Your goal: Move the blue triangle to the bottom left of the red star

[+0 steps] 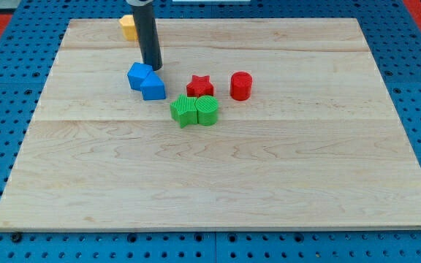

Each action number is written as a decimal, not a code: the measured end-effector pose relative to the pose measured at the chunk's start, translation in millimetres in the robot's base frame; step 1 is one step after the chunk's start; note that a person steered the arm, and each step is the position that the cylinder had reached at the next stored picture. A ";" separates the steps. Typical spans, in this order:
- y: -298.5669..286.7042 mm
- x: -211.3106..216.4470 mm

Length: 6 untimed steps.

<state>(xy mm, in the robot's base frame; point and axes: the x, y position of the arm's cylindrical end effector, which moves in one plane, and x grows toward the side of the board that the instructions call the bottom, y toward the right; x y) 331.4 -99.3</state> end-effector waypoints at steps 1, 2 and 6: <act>-7.5 -2.4; -17.7 -24.0; -120.7 55.6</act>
